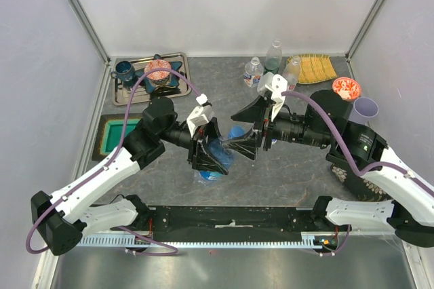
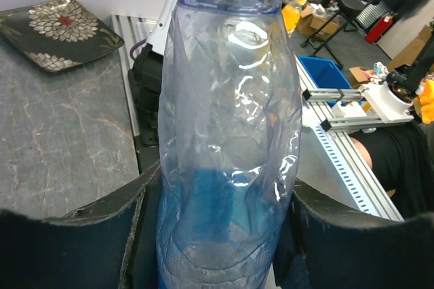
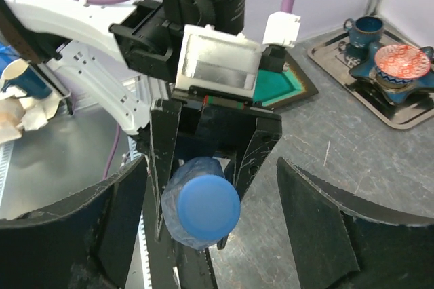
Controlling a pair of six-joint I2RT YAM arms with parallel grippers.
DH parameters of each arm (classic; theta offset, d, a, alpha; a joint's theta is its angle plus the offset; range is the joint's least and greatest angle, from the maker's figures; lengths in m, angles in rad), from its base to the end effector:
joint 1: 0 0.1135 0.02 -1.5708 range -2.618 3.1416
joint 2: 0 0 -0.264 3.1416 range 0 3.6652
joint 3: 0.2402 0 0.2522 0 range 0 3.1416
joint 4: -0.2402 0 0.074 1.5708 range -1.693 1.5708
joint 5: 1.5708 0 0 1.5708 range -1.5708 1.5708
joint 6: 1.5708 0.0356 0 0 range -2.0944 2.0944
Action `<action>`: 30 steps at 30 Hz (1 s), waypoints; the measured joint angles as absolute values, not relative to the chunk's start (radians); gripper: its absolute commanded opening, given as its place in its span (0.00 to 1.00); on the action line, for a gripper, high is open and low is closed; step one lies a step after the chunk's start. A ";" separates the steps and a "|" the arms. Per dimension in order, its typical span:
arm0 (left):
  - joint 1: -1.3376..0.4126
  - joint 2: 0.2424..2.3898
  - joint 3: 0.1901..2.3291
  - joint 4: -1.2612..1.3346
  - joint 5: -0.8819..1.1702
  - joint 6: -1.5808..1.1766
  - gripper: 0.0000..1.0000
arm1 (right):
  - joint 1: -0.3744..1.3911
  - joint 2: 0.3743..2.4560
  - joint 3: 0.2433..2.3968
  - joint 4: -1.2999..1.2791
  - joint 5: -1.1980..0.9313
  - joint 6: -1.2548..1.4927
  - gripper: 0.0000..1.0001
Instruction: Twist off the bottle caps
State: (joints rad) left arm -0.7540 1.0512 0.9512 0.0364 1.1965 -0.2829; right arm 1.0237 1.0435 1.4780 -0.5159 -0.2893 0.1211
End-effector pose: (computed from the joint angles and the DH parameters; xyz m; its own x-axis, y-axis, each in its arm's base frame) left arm 0.1417 -0.1785 0.3724 -0.3034 0.1449 -0.9418 0.8776 -0.3425 -0.3354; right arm 0.0911 0.1691 0.4904 -0.1587 -0.0380 -0.9866 -0.9543 0.2623 0.1434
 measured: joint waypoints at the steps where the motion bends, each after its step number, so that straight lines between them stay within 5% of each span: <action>1: -0.754 1.051 0.952 0.031 1.187 -0.277 0.50 | 1.024 1.047 1.485 -0.516 -0.276 0.128 0.86; 5: -0.754 1.051 0.955 -0.005 1.127 -0.251 0.53 | 1.024 1.052 1.514 -0.516 -0.203 0.165 0.95; 12: -0.754 1.051 0.955 -0.018 0.947 -0.224 0.54 | 1.024 1.043 1.534 -0.483 0.017 0.239 0.97; 30: -0.976 1.031 0.915 -0.013 -0.081 -0.064 0.53 | 1.024 1.158 1.534 -0.476 0.472 0.530 0.86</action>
